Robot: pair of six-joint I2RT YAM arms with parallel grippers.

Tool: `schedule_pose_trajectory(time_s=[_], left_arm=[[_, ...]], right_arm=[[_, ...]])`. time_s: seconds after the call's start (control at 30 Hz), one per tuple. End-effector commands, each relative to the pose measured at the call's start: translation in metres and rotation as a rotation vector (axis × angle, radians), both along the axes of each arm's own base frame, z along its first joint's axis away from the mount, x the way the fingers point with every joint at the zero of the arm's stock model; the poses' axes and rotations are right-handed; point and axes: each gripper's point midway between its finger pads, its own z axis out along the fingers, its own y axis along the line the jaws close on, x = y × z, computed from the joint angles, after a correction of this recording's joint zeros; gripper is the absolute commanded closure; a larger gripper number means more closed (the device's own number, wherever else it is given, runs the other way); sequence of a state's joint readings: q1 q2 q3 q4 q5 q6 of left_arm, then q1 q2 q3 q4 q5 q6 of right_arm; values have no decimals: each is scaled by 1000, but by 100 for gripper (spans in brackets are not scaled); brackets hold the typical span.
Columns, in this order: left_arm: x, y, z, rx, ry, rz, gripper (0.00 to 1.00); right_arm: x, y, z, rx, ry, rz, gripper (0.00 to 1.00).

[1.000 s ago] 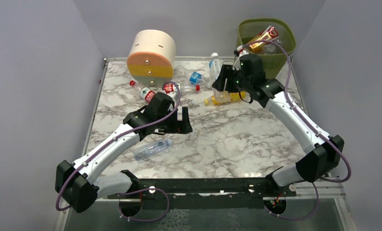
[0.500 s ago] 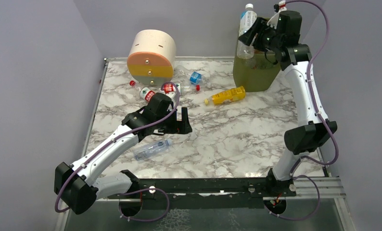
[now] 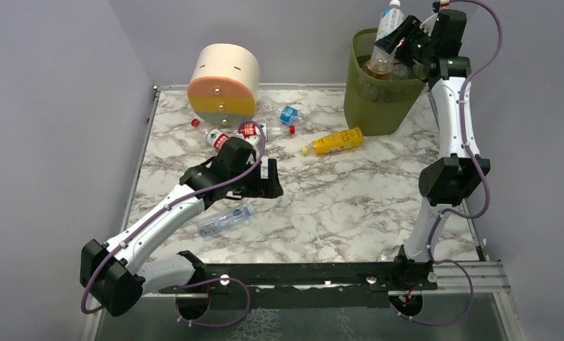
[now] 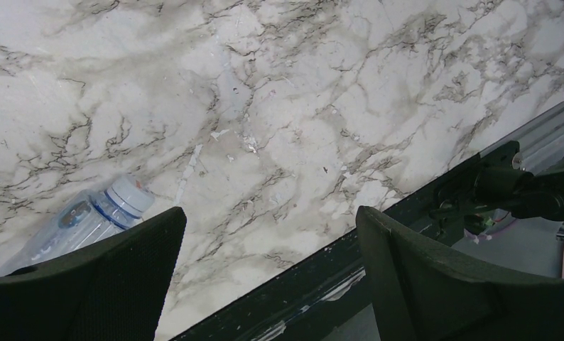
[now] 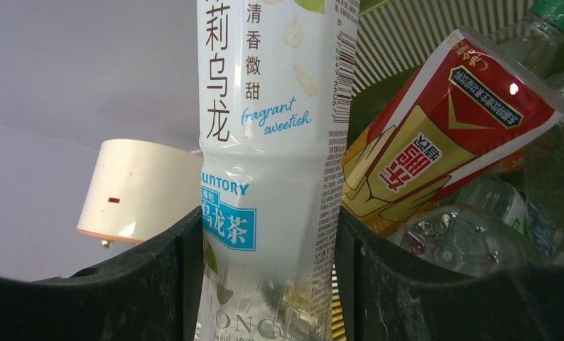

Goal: Put the plastic bottles in the bin
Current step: Place the plastic bottle in the trash bin.

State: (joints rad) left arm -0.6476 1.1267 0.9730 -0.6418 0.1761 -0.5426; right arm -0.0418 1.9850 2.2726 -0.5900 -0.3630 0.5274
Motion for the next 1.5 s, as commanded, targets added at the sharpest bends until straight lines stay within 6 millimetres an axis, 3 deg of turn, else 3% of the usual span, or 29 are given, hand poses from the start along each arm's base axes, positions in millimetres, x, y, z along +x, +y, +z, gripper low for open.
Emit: schedule_pose_trajectory(time_s=[0.0,0.17,0.3,0.4,0.5,0.8,0.97,1.07,1.13,1.17,1.47], left_arm=[[2,1,3,4,-8,-12,5],[7,1,3,11,-11,-10,5],[9,2,1,17,-7,-10,5],[10,3,0,19,-6,-9,5],[12,5,0,18,-2,-6,5],[13,6,1,10,0,0,5],[12,7,0,9,3,0,5],[12,7,-1,10,4,2,4],[13,6,-2,12,8,5,4],[14,6,-1,10,8,2,4],[20,0,5,0,1,-8,3]], right_arm=[[11,8,29,36,-107,58,48],[24,8,21,54,-102,62,46],[33,3,12,67,-91,51,39],[37,-2,6,71,-81,36,32],[39,-4,4,74,-79,32,15],[30,-6,25,76,-113,25,9],[11,-4,44,58,-135,37,9],[-10,-1,41,45,-114,58,10],[-26,2,30,34,-87,69,10],[-33,2,13,27,-52,72,10],[-97,22,-45,-42,24,136,11]])
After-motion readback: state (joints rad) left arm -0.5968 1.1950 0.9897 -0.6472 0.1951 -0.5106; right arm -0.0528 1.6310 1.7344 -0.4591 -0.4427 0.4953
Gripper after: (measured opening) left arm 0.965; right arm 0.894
